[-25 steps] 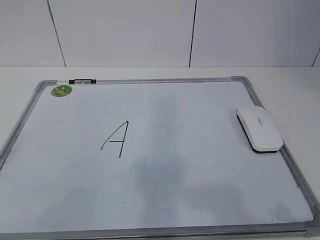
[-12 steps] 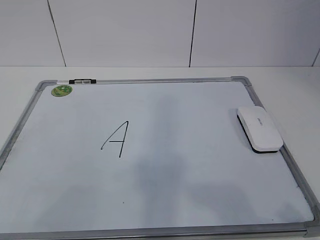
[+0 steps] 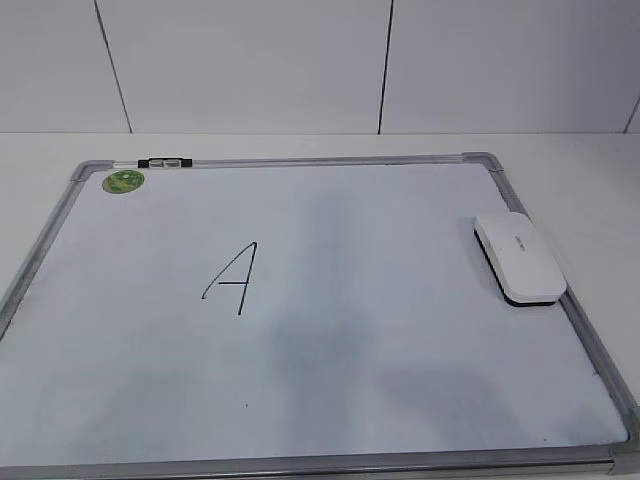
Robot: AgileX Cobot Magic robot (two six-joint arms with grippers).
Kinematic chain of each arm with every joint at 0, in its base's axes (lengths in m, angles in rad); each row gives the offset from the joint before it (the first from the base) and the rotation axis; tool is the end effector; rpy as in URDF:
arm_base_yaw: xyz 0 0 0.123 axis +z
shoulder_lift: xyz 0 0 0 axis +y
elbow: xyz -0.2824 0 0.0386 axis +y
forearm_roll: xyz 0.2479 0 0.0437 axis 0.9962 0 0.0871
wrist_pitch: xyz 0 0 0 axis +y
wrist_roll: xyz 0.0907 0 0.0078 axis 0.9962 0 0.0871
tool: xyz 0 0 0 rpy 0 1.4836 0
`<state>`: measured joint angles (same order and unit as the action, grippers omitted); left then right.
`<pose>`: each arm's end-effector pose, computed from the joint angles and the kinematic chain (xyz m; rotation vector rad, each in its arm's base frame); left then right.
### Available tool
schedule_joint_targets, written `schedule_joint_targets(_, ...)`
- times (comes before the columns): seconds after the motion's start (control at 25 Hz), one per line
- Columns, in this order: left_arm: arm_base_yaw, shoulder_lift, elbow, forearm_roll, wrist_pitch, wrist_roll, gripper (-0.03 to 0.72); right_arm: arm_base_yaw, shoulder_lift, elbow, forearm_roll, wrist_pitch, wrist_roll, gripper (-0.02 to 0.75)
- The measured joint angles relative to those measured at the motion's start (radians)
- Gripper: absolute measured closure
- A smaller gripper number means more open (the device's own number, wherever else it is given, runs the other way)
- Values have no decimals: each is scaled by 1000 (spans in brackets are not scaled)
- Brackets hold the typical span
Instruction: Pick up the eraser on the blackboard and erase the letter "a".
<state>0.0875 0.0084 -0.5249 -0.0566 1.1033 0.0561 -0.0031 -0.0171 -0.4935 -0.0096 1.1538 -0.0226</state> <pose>-0.0079 -0.0053 0.2808 -0.0278 2.0689 0.0203 -0.0108 -0.0008 0.2679 -0.0197 2.1268 -0.0268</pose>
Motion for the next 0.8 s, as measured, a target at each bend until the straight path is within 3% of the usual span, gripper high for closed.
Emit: schedule_joint_targets(0.8,3,0,0,0,-1,0,505,0,0,0,0,0,0,168)
